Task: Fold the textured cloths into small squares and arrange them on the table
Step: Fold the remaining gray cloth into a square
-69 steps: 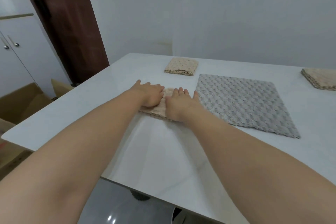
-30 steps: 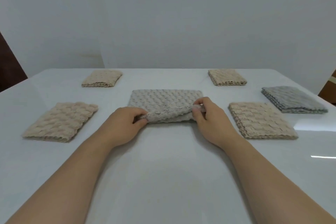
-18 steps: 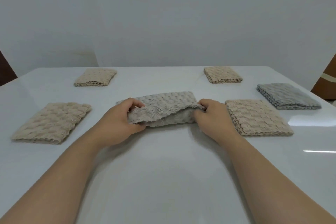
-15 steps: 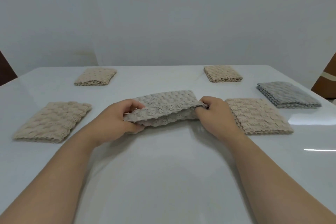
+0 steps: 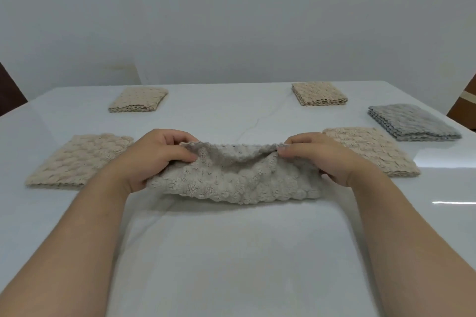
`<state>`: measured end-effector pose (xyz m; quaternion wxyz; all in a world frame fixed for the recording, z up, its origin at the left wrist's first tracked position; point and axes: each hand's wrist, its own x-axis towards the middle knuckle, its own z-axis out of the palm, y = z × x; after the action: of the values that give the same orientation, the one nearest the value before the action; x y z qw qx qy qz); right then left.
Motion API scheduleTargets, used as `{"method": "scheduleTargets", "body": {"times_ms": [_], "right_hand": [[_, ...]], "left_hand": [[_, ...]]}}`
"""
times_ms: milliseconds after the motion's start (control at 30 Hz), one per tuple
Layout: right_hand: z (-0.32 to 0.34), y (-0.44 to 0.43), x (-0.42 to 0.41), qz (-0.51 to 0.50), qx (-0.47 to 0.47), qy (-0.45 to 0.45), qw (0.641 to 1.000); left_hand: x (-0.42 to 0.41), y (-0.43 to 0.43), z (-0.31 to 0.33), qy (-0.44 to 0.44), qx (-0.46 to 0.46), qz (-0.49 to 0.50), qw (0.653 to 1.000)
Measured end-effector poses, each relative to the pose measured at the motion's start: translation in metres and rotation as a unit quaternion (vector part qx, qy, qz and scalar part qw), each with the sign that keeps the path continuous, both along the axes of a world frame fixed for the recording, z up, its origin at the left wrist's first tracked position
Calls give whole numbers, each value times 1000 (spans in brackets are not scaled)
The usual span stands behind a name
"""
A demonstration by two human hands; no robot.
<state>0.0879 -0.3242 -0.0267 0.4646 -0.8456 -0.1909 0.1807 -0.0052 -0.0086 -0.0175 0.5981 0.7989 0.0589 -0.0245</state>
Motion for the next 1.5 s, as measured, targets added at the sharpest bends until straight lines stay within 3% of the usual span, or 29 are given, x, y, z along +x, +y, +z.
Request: {"method": "scheduleTargets", "body": {"times_ms": [133, 367, 633, 800, 933, 1033, 1200, 1500], "right_hand": [[2, 1, 0, -45, 43, -39, 997], [-11, 11, 5, -112, -99, -198, 969], [-22, 17, 11, -66, -220, -264, 937], [-21, 17, 10, -99, -165, -217, 957], [-19, 15, 11, -108, -105, -204, 967], [-18, 14, 11, -131, -47, -186, 973], [-18, 6, 16, -238, 117, -45, 963], [-19, 4, 21, -280, 273, 30, 920]], "left_hand": [[2, -1, -1, -12, 61, 42, 997], [8, -7, -17, -74, 356, 106, 925], [13, -8, -27, -63, 405, 76, 909], [15, -8, -27, -99, 362, 80, 923], [12, -12, -24, -136, 187, 110, 967], [12, -6, -23, -153, 100, 130, 975], [20, 6, -25, -132, -100, 157, 974], [20, 4, -25, -194, -78, 191, 959]]}}
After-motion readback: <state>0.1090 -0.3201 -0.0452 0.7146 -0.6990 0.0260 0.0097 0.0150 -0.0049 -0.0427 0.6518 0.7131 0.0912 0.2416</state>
